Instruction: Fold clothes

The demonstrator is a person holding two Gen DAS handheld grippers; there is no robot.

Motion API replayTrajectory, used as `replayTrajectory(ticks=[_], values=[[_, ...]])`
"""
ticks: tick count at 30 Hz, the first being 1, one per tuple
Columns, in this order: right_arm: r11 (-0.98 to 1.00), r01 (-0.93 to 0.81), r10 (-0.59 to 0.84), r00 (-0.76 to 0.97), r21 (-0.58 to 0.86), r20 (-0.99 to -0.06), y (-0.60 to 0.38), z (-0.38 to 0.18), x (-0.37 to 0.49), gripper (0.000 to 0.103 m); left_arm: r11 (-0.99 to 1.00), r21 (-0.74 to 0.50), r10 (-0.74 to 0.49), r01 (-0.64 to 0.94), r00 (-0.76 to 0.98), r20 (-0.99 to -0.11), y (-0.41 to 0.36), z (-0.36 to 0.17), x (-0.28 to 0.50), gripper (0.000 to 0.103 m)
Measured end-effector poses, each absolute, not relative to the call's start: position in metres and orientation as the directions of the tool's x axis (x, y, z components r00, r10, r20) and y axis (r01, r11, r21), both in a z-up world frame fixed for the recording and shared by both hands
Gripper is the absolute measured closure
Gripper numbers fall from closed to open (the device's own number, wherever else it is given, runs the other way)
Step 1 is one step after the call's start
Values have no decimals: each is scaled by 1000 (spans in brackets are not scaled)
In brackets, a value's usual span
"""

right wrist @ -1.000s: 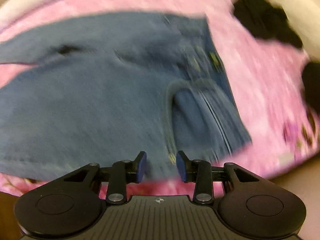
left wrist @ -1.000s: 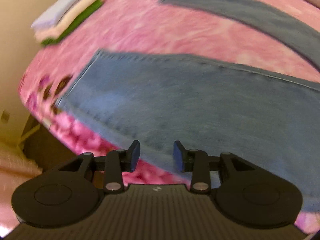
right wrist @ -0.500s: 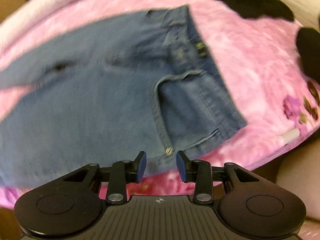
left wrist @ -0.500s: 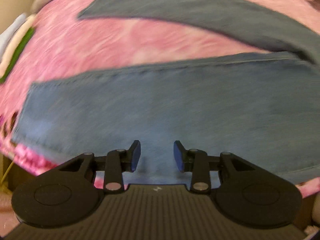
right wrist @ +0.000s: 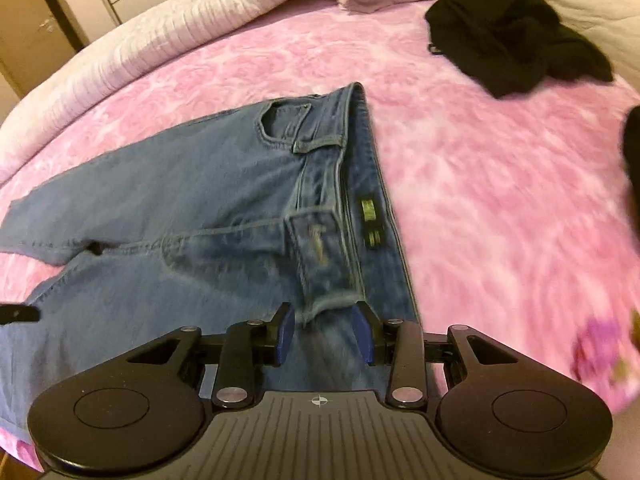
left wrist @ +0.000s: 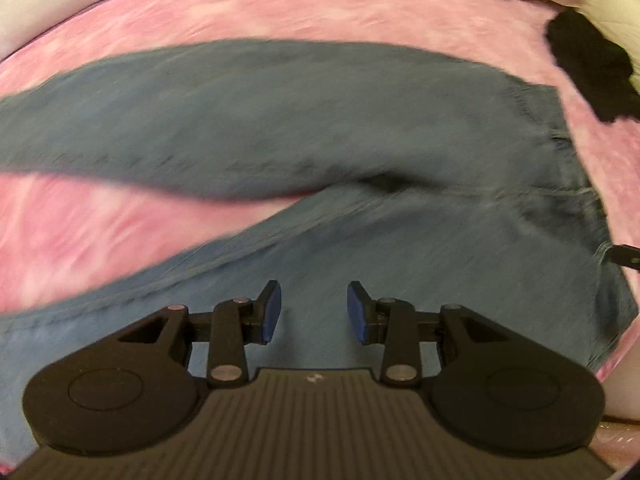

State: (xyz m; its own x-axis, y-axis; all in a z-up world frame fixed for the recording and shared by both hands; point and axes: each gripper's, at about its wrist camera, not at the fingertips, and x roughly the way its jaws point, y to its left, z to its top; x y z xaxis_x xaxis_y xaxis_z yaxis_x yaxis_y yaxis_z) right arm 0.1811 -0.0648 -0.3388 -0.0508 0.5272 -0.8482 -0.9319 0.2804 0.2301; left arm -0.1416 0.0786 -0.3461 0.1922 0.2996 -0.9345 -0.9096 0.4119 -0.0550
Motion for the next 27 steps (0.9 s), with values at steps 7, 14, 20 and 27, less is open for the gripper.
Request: replayTrajectory(ticks=[7,14,20,27], values=[[217,-890,577,-215,402,-788,-42,-375,220,66,469,-64,269,-881,212,-940,103,-369,-92,70],[169,-802,627,-361,573,-690,-50,-385,252,79,477,-43,237,-878,175,-956,111,-384,-80,69],[150,-681,657,-472,716,-587,-54,-393,278,85,475,-49,226,-878,176,-958,117,-389,-79,68],[235,-545,638,-538,805,-551,-54,-418,295,85,467,-55,230,-883,182,-956,116,-388,-80,68]])
